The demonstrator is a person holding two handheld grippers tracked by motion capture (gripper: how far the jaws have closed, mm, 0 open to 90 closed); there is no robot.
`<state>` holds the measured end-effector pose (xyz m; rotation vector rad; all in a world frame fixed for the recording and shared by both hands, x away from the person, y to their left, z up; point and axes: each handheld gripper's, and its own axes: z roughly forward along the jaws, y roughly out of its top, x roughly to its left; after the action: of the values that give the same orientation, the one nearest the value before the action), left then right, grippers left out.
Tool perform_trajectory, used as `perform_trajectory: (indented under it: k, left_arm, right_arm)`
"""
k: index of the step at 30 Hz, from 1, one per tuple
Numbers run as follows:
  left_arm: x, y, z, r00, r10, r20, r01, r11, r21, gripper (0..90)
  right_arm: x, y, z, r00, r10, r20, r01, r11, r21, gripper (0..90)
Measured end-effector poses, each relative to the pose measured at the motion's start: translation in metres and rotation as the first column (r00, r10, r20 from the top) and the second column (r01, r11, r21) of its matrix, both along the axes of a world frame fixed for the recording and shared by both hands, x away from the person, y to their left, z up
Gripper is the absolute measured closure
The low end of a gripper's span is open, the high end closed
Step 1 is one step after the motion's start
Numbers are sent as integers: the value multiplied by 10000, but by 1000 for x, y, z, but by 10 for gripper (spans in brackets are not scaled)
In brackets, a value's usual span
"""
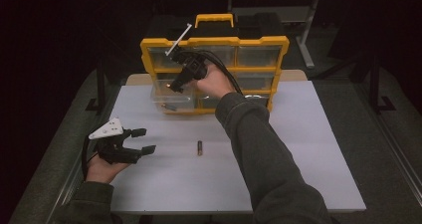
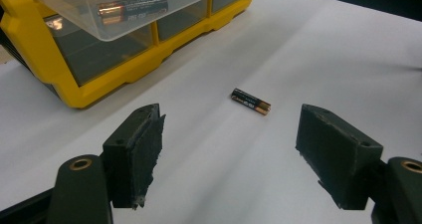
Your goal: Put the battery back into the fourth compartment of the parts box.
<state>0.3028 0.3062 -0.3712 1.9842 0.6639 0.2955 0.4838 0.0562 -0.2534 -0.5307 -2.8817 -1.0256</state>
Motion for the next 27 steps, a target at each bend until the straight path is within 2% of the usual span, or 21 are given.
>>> perform_trajectory:
  k: [6,13,16,25,27]
  left_arm:
    - [0,1,0,10000,-8,-6,8,10000,79,260]
    - [0,1,1,10000,-6,7,6,9999,112,259]
    - [0,1,1,10000,3,3,-3,9999,116,259]
    - [0,0,0,10000,-16,90,15,9999,164,259]
    - [0,-1,0,10000,68,29,-68,10000,7,259]
  right_arm:
    - [1,5,-8,10000,-46,-60,45,9999,-142,737]
    - [1,3,-8,9997,-222,-73,222,9998,-26,712]
    - [0,-2,-6,9994,-307,-170,308,9995,55,712]
    - [-7,-28,11,9989,-475,-22,475,9971,589,698]
    - [-9,-35,15,9985,-548,53,542,9959,724,695]
